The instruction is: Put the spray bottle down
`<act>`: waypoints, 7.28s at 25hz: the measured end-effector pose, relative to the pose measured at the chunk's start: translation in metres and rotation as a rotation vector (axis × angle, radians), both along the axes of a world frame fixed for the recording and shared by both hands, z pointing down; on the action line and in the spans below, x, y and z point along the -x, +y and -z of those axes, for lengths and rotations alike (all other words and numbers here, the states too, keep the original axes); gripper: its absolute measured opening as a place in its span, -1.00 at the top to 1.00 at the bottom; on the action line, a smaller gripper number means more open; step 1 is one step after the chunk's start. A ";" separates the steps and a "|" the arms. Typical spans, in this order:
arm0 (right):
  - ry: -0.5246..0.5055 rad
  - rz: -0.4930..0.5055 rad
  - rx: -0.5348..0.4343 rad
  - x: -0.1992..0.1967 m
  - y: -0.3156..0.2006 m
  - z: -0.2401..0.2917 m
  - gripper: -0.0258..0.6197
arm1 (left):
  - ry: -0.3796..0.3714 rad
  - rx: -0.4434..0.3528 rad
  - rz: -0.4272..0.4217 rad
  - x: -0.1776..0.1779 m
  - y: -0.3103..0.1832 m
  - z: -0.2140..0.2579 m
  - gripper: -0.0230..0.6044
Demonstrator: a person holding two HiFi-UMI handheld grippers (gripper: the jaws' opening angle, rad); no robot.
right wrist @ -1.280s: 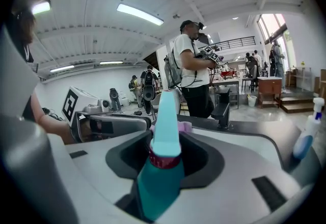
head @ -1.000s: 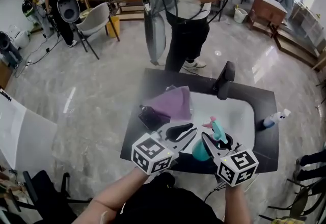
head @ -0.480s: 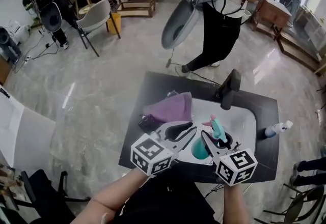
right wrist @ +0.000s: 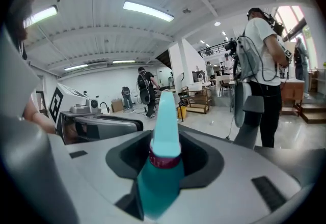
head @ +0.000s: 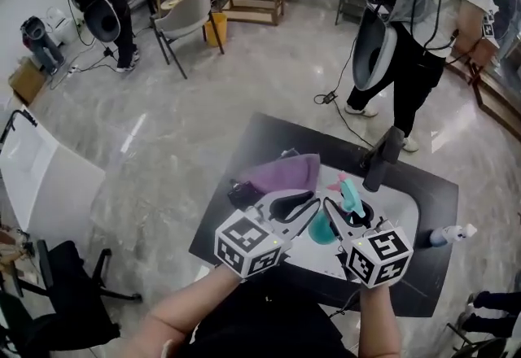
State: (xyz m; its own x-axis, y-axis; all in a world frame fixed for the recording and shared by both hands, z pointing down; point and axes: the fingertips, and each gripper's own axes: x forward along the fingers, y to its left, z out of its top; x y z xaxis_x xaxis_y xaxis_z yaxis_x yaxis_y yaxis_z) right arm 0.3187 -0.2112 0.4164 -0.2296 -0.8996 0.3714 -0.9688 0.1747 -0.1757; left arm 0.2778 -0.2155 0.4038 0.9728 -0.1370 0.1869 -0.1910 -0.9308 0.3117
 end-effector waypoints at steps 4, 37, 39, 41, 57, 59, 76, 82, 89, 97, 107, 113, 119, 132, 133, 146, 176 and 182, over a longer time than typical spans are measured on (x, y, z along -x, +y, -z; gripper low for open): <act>-0.005 0.039 0.000 0.002 -0.014 -0.003 0.42 | -0.003 -0.006 0.050 0.004 -0.008 0.001 0.73; 0.056 0.119 -0.011 -0.002 -0.105 -0.027 0.42 | -0.029 0.000 0.173 0.012 -0.030 -0.011 0.73; 0.067 0.116 -0.017 -0.003 -0.109 -0.025 0.42 | -0.028 0.001 0.173 0.012 -0.030 -0.011 0.73; 0.069 0.105 -0.022 -0.006 -0.112 -0.023 0.42 | -0.027 0.002 0.170 0.010 -0.030 -0.011 0.73; 0.163 0.013 -0.082 -0.025 -0.159 -0.011 0.42 | 0.001 -0.036 0.169 0.006 -0.038 -0.002 0.73; 0.173 -0.003 -0.085 -0.029 -0.167 -0.013 0.42 | 0.005 -0.041 0.163 0.003 -0.039 0.000 0.73; 0.187 -0.089 -0.136 -0.056 -0.214 -0.019 0.42 | 0.017 -0.024 0.166 -0.015 -0.053 -0.009 0.73; 0.194 -0.084 -0.148 -0.057 -0.222 -0.024 0.42 | 0.018 -0.019 0.171 -0.024 -0.056 -0.014 0.73; 0.197 -0.050 -0.170 -0.047 -0.233 -0.028 0.42 | 0.012 -0.019 0.165 -0.026 -0.059 -0.021 0.73; 0.191 -0.017 -0.180 -0.044 -0.235 -0.036 0.42 | 0.005 -0.009 0.180 -0.032 -0.061 -0.028 0.73; 0.196 0.006 -0.195 -0.037 -0.237 -0.037 0.41 | -0.002 0.017 0.179 -0.029 -0.059 -0.033 0.73; 0.191 0.016 -0.173 -0.035 -0.237 -0.041 0.41 | -0.005 0.020 0.175 -0.029 -0.059 -0.035 0.73; 0.165 -0.016 -0.149 -0.042 -0.235 -0.044 0.28 | -0.006 0.026 0.167 -0.031 -0.056 -0.036 0.73; 0.158 -0.084 -0.134 -0.044 -0.209 -0.037 0.23 | -0.002 0.039 0.123 -0.030 -0.042 -0.035 0.73; 0.158 -0.089 -0.134 -0.045 -0.207 -0.036 0.23 | -0.004 0.038 0.118 -0.030 -0.040 -0.035 0.73; 0.175 -0.166 -0.109 -0.041 -0.174 -0.028 0.23 | -0.003 0.049 0.101 -0.006 -0.017 -0.032 0.73; 0.161 -0.180 -0.056 -0.020 -0.067 -0.020 0.56 | -0.017 0.013 0.029 0.022 0.026 -0.027 0.73; 0.162 -0.177 -0.045 -0.014 -0.039 -0.019 0.60 | -0.014 0.015 0.023 0.025 0.032 -0.026 0.73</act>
State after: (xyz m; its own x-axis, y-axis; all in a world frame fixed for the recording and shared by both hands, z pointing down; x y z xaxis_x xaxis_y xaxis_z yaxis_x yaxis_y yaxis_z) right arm 0.3330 -0.2499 0.4357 -0.0072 -0.9370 0.3492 -0.9999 0.0035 -0.0112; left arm 0.2531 -0.1837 0.4303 0.9666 -0.1565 0.2028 -0.2168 -0.9215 0.3223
